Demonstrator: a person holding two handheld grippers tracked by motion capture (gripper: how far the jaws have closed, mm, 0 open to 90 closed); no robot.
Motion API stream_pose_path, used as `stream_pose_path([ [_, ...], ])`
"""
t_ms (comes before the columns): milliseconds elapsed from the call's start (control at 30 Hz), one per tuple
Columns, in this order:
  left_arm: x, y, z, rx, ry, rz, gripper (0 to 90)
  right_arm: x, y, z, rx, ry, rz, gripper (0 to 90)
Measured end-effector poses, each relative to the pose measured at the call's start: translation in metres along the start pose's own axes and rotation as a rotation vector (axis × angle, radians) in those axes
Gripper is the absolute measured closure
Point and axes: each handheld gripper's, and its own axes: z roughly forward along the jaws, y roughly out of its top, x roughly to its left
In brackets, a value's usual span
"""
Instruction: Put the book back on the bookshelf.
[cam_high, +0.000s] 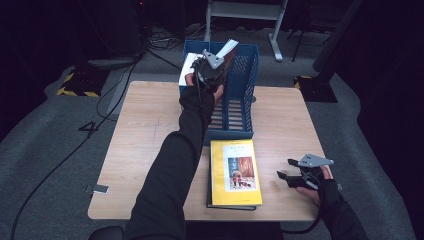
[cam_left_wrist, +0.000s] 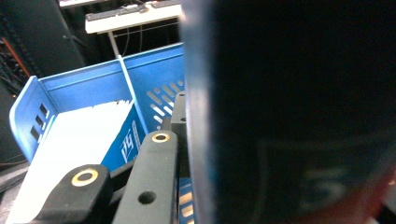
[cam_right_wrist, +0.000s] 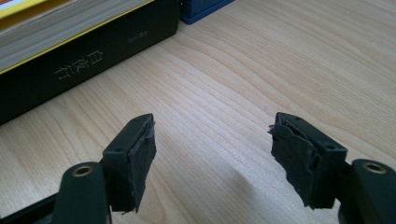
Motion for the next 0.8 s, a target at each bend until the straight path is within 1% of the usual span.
stream_pose_path([
  [67, 0.000, -0.001, 0.005, 0.003, 0.013, -0.013, 73.9, 0.000, 0.000, 0.000, 0.000, 0.000, 0.000, 31.2],
  [133, -0.001, -0.003, 0.009, 0.009, 0.033, -0.009, 73.9, 0.001, 0.000, 0.000, 0.001, -0.001, -0.009, 31.2],
  [233, -0.002, -0.004, 0.014, 0.005, 0.053, -0.022, 73.8, 0.001, 0.001, 0.000, -0.003, 0.003, -0.006, 31.2],
  [300, -0.001, -0.004, 0.016, 0.000, 0.053, -0.030, 73.8, 0.001, 0.001, 0.000, 0.000, 0.004, -0.010, 31.2],
  [433, 0.000, -0.005, 0.020, -0.004, 0.063, -0.025, 73.8, 0.003, 0.001, 0.000, 0.001, 0.004, -0.015, 31.2],
  [567, 0.002, -0.007, 0.023, -0.028, 0.064, -0.063, 73.8, 0.003, 0.001, 0.001, 0.001, 0.008, -0.013, 31.3],
  [667, 0.000, -0.008, 0.027, -0.031, 0.063, -0.063, 73.8, 0.004, 0.001, 0.002, 0.005, 0.010, -0.017, 31.3],
  [800, -0.002, -0.010, 0.036, -0.022, 0.063, -0.102, 73.8, 0.004, 0.001, 0.002, 0.007, 0.012, -0.017, 31.3],
])
